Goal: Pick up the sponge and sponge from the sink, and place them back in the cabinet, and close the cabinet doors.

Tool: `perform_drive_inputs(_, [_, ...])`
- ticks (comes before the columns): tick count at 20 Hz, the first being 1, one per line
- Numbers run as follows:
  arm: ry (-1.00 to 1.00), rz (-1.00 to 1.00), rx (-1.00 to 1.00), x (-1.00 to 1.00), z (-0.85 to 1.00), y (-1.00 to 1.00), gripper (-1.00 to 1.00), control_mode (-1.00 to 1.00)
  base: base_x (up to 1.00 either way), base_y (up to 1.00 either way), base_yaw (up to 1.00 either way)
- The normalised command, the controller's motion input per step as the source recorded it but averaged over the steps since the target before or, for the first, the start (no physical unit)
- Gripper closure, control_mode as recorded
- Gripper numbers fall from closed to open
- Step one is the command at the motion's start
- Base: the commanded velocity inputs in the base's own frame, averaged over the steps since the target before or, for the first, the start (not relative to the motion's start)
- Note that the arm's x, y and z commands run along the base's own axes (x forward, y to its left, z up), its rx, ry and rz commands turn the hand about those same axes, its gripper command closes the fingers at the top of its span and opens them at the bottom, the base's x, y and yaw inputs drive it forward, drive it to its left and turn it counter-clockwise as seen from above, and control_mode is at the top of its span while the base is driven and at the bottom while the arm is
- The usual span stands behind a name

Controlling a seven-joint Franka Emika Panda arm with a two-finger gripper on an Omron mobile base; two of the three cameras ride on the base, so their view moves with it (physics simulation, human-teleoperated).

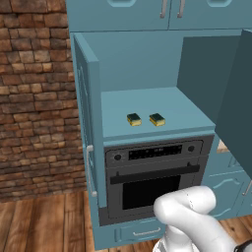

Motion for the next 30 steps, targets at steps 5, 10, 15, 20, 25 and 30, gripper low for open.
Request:
perform_drive_inputs(5, [0.0, 0.06, 0.0, 0.11, 0.0, -0.04, -1.0, -1.0, 0.0, 0.0, 0.0])
perform_drive_inputs(10, [0.0, 0.07, 0.0, 0.09, 0.0, -0.1, -1.0, -1.0, 0.0, 0.0, 0.0])
perform_drive_inputs(15, [0.0, 0.08, 0.0, 0.11, 0.0, -0.09, -1.0, -1.0, 0.0, 0.0, 0.0])
perform_drive_inputs(20, [0.0, 0.07, 0.0, 0.15, 0.0, -0.04, -1.0, -1.0, 0.0, 0.0, 0.0])
perform_drive_inputs(25, [0.0, 0.07, 0.0, 0.12, 0.0, -0.04, -1.0, -1.0, 0.0, 0.0, 0.0])
perform_drive_inputs(30, [0.0, 0.08, 0.0, 0.06, 0.0, -0.16, -1.0, -1.0, 0.0, 0.0, 0.0])
